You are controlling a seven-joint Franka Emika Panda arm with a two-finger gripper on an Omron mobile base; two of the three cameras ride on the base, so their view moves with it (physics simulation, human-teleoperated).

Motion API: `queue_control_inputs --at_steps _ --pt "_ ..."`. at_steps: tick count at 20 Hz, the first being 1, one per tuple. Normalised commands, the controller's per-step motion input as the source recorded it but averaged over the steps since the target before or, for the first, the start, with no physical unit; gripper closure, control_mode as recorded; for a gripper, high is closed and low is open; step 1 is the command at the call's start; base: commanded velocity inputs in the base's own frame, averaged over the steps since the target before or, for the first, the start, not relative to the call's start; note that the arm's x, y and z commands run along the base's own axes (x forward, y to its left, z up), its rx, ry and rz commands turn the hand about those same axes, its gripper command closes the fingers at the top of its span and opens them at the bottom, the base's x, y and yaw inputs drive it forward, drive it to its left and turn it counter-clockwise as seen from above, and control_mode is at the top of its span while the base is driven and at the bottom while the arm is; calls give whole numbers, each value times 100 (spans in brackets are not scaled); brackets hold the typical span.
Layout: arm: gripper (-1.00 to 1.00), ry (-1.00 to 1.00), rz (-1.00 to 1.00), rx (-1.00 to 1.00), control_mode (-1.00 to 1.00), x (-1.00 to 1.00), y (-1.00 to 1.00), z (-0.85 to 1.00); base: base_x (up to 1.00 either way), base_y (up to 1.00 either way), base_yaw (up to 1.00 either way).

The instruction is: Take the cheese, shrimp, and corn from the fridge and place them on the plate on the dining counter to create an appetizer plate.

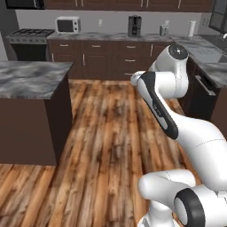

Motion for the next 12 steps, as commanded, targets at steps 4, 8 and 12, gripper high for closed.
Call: queue_control_inputs --at_steps 4,8,12 --pt "-100 0 0 0 100 0 0 0 100 -36 6" --pt "-100 0 0 0 100 0 0 0 100 -34 7" --pt "-100 0 0 0 100 0 0 0 100 -32 9"
